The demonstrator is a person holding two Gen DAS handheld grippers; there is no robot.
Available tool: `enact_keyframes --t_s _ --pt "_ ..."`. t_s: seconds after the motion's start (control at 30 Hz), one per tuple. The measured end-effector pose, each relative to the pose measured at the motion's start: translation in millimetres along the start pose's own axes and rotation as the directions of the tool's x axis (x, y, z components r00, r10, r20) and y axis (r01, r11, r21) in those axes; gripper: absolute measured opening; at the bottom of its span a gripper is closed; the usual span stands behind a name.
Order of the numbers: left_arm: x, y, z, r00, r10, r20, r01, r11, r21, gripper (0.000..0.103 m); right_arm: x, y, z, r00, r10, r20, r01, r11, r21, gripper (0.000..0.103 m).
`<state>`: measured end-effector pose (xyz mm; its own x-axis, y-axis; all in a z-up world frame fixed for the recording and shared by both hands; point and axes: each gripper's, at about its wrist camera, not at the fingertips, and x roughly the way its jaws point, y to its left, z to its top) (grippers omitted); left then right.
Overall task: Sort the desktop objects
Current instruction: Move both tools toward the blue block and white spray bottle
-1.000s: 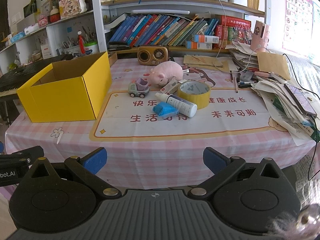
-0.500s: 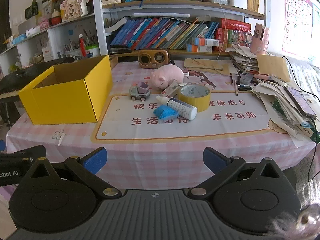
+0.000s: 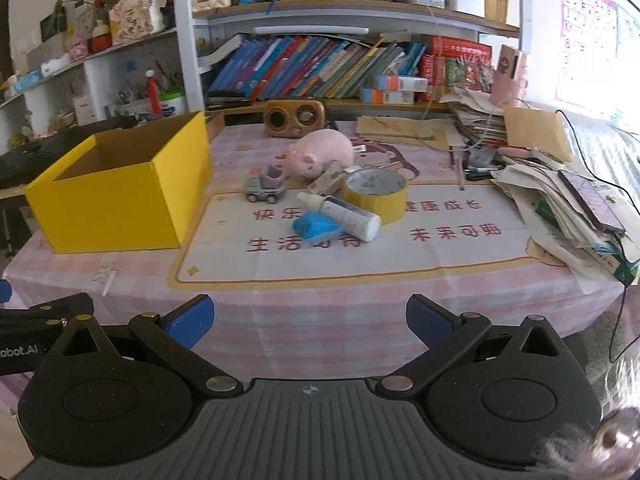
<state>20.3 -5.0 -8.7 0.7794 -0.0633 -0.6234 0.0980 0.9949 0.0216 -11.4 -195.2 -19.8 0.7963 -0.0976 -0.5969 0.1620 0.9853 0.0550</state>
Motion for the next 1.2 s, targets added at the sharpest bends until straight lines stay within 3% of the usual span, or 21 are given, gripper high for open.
enact_keyframes --t_s 0.53,1.2 --pt "34 -37 21 0.997 -0.071 -0.025 0.071 0.997 0.003 0.103 26 -33 18 1.000 -0.026 -0.013 0.026 1.000 -0.007 0.103" --pt "92 -108 56 0.995 -0.074 -0.061 0.072 0.997 -0.040 0.103 90 -104 62 0.998 0.023 -0.056 -0.025 0.998 -0.049 0.103"
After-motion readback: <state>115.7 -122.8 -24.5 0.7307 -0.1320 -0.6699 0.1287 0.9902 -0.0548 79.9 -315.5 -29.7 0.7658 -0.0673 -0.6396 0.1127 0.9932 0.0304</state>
